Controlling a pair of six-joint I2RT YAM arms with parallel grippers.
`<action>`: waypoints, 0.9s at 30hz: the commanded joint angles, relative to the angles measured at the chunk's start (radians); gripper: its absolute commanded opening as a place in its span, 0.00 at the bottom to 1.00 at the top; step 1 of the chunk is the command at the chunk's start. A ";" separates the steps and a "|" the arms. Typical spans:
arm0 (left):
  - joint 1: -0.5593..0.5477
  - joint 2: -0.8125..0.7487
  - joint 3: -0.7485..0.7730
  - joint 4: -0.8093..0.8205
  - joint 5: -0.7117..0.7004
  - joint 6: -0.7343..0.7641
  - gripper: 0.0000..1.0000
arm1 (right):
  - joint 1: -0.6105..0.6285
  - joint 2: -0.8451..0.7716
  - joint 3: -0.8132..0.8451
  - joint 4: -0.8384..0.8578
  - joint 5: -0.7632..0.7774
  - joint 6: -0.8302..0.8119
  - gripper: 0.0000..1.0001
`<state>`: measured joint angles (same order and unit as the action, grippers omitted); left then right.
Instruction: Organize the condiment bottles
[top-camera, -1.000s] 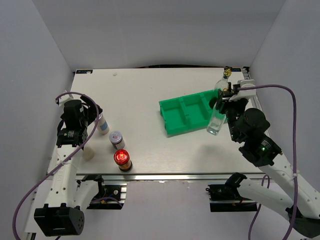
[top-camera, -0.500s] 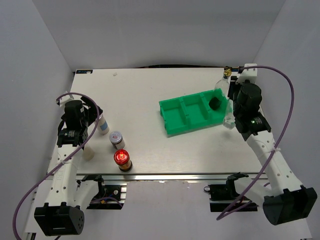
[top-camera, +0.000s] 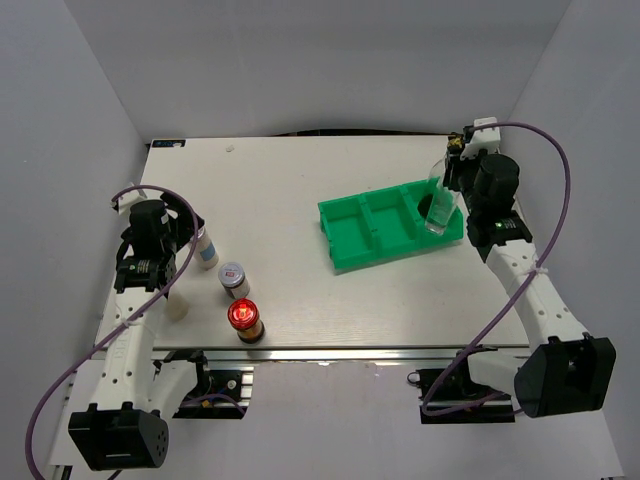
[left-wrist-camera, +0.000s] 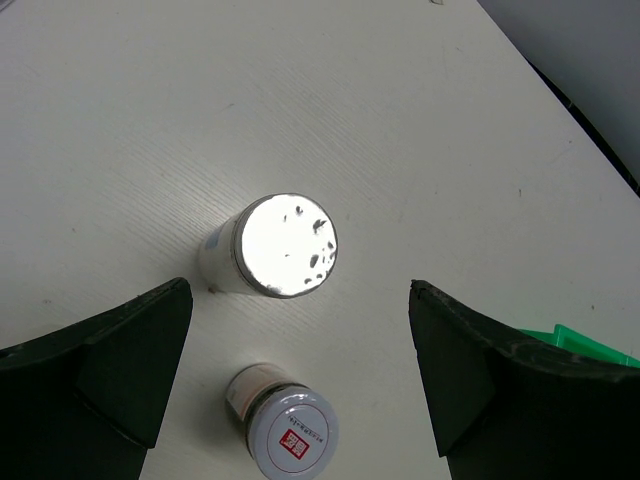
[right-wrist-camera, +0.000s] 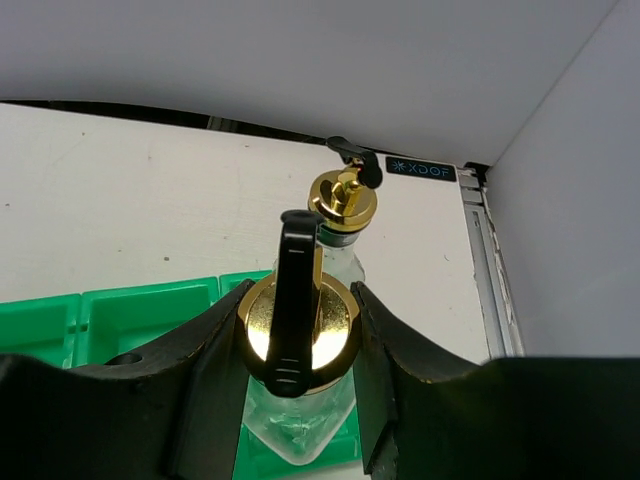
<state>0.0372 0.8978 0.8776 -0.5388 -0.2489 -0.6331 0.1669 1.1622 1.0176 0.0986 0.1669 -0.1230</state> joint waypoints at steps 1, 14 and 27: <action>0.001 -0.003 0.006 -0.003 -0.018 -0.004 0.98 | -0.020 0.011 0.050 0.206 -0.055 -0.027 0.00; 0.003 0.009 -0.011 0.005 -0.024 -0.007 0.98 | -0.079 0.080 -0.037 0.404 -0.148 -0.017 0.00; 0.001 0.013 -0.011 0.003 -0.032 -0.008 0.98 | -0.084 0.073 -0.155 0.546 -0.124 0.031 0.00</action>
<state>0.0372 0.9142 0.8734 -0.5388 -0.2668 -0.6369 0.0864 1.2839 0.8871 0.4488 0.0307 -0.1123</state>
